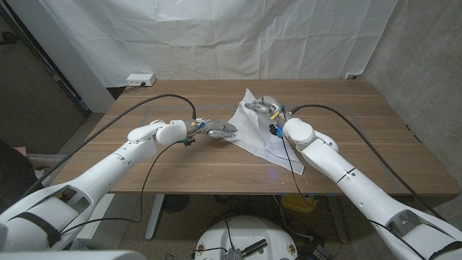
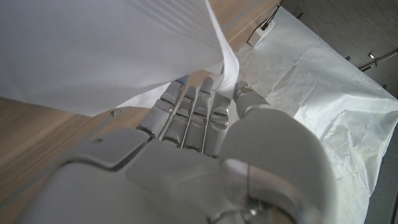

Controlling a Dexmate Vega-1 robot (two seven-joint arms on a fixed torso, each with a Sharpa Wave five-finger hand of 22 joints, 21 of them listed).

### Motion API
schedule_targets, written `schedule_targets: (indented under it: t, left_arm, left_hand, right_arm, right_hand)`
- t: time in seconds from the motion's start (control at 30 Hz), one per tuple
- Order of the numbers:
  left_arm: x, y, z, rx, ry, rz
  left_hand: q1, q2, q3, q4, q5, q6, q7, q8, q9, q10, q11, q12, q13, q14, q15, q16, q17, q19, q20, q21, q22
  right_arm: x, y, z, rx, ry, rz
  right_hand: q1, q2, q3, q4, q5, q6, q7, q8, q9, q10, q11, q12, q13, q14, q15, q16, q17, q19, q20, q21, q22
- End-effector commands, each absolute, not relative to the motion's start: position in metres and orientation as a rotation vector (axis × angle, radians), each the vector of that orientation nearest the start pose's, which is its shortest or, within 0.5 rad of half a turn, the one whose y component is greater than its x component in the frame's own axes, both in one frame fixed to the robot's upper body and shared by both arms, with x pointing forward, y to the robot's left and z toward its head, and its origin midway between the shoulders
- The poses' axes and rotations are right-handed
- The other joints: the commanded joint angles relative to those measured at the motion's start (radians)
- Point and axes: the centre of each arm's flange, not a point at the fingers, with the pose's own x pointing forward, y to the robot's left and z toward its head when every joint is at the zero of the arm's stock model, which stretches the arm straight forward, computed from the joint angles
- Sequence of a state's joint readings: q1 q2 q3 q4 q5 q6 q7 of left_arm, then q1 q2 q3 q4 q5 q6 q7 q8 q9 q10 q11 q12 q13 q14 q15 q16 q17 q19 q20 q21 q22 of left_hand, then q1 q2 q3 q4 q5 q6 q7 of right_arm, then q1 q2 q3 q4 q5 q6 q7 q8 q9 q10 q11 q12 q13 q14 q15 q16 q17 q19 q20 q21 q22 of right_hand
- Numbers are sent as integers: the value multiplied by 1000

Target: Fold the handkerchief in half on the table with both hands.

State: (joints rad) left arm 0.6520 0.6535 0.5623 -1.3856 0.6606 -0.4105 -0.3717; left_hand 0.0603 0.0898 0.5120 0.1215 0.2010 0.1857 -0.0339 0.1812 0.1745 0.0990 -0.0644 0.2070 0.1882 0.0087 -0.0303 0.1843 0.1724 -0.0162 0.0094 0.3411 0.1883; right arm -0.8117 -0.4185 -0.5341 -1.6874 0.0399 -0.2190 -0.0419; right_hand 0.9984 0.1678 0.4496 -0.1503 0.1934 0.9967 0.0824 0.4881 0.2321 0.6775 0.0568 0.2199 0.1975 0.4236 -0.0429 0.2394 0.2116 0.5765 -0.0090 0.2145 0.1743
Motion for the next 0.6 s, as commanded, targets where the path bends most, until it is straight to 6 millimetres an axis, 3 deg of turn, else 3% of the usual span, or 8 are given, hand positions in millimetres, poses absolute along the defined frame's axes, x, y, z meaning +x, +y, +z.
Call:
schedule_targets:
  t: [0.03,0.23,0.27,0.4,0.47,0.6]
  left_arm:
    - [640,200,-29,1652,-602,-537]
    - [641,202,-29,1649,-602,-536]
    - [641,202,-29,1648,-602,-536]
    - [642,203,-29,1647,-602,-535]
    - [642,203,-29,1647,-601,-536]
    - [643,203,-29,1646,-600,-537]
  left_hand:
    - [-5,11,0,5,6,-6,1,3,2,-3,-5,-2,2,-7,-18,-3,0,12,9,2,5]
    - [-5,11,0,6,7,-7,1,3,2,-3,-4,-2,2,-7,-18,-3,0,12,9,1,5]
    - [-5,11,0,6,7,-7,1,3,2,-3,-3,-2,2,-7,-18,-4,0,12,9,1,5]
    - [-5,11,0,6,7,-7,1,3,2,-3,-3,-2,2,-7,-18,-3,0,13,9,1,5]
    - [-5,11,0,6,7,-7,1,3,2,-4,-4,-2,2,-7,-17,-4,0,13,9,1,5]
    - [-5,11,0,6,7,-8,1,2,2,-4,-4,-2,2,-8,-17,-4,0,13,9,0,5]
  right_arm:
    - [620,-100,-20,-540,-472,341]
    - [624,-90,-29,-570,-454,366]
    - [624,-90,-29,-574,-454,362]
    - [626,-87,-33,-585,-437,370]
    - [628,-85,-36,-573,-421,383]
    - [630,-84,-39,-578,-410,386]
  right_hand:
    - [9,1,-3,4,2,1,-2,2,2,7,-4,1,5,9,-27,-6,2,6,-6,0,2]
    - [9,1,-4,6,2,-1,-1,2,1,7,-9,0,5,9,-27,-7,2,6,-7,0,2]
    - [9,-1,-2,7,3,-3,-2,1,-1,8,-49,-1,5,11,-27,-11,0,7,-8,-1,2]
    - [9,0,-4,9,2,-6,-5,0,-2,9,-70,-2,5,11,-27,-11,1,10,-10,0,2]
    - [8,0,-5,10,2,-7,-6,-1,-2,9,-71,-3,5,12,-27,-11,2,11,-10,0,2]
    - [7,2,-8,14,2,-13,-9,-2,-4,4,-22,-7,5,13,-27,-12,3,11,-10,0,2]
